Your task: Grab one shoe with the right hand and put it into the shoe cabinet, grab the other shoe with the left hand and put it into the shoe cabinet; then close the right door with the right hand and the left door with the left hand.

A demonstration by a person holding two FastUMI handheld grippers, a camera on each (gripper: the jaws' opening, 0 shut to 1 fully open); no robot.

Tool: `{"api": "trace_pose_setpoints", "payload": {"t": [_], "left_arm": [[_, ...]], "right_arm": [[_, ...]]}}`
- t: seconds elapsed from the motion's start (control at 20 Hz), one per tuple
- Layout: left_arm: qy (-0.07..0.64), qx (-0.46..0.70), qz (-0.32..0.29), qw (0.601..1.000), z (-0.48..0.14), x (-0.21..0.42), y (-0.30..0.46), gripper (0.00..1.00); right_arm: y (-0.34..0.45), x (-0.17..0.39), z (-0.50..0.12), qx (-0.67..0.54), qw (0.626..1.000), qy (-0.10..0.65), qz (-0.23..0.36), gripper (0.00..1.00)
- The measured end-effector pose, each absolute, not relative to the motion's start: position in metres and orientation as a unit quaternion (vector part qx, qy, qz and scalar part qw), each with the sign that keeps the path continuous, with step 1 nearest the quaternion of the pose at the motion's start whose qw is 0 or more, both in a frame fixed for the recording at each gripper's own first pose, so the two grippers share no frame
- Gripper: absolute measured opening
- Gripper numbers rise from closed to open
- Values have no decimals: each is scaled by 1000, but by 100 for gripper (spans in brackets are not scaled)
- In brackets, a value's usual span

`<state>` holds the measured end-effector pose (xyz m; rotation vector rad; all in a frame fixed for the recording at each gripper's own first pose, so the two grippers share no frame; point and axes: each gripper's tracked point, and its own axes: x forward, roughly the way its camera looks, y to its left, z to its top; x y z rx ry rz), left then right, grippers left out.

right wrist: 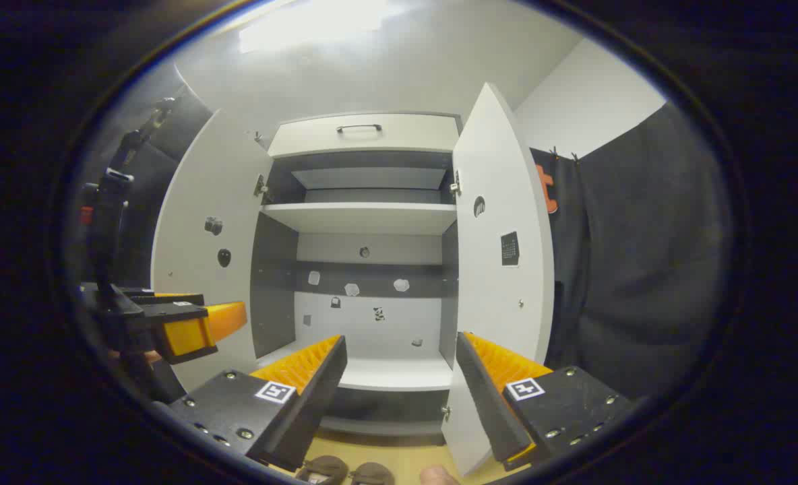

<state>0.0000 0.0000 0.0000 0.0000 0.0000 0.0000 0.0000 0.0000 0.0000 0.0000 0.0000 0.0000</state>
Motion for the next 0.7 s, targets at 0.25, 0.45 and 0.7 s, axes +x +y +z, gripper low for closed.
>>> {"api": "trace_pose_setpoints", "payload": {"t": [0.25,0.45,0.7], "left_arm": [[-3,-8,34,999,6,-3,21,96],[-7,-2,70,998,9,-9,45,96],[-1,25,117,993,7,-20,82,96]], "right_arm": [[6,12,-7,-1,1000,4,24,98],[11,15,-10,-2,999,5,36,98],[14,10,-17,5,999,11,43,98]]}}
